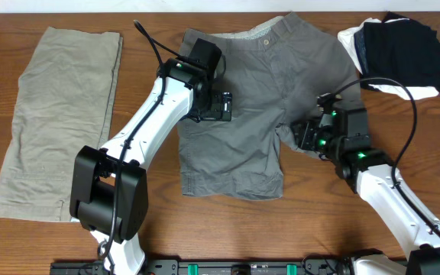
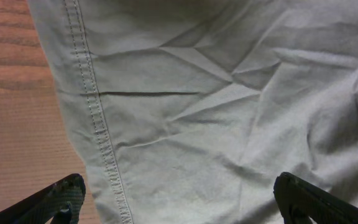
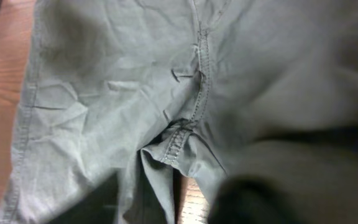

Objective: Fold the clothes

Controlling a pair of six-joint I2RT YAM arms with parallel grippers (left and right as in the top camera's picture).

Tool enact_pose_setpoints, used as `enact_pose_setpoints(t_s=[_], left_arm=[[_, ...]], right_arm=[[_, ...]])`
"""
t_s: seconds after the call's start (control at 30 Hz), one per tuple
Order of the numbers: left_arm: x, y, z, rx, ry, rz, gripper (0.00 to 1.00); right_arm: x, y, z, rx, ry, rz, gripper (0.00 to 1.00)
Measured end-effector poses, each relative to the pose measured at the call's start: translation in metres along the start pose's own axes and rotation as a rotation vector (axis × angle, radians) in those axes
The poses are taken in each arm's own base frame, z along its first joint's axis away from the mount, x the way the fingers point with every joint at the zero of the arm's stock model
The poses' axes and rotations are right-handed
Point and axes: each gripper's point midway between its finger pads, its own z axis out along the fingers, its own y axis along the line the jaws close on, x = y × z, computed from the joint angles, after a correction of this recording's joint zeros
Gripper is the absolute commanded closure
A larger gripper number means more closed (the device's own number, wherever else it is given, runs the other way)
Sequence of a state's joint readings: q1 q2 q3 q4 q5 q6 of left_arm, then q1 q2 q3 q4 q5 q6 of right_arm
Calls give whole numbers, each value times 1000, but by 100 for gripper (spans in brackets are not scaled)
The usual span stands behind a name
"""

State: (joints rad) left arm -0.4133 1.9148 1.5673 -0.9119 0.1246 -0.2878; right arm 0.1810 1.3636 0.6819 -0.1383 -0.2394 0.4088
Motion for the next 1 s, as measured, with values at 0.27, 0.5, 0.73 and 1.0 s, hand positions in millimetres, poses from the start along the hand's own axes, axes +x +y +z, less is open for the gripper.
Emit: enact_pose_setpoints(t_s=[0.27, 0.5, 0.73, 1.0], left_arm=[[0, 0, 0, 1, -2, 0, 2], [-1, 0, 0, 1, -2, 0, 2], [-1, 0, 0, 2, -5, 0, 2], [-3, -1, 0, 6, -14, 1, 2]], right_arm=[[-8, -36, -12, 142, 19, 69, 14], [-20, -103, -44, 263, -16, 380, 9], [-17, -152, -70, 282, -44, 614, 8], [-12, -172, -76, 325, -70, 655, 4]])
